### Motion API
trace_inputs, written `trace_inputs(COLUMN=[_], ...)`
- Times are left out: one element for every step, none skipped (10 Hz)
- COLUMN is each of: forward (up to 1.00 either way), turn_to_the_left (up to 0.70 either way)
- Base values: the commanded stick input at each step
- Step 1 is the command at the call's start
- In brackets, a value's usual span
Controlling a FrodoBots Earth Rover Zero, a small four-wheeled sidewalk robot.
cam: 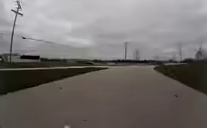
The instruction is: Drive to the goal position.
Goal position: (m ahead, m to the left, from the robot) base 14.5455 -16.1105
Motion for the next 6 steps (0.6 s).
trace_inputs(forward=[1.00, 1.00, 1.00, 1.00, 1.00, 1.00], turn_to_the_left=[0.00, 0.00, 0.00, 0.00, 0.00, 0.00])
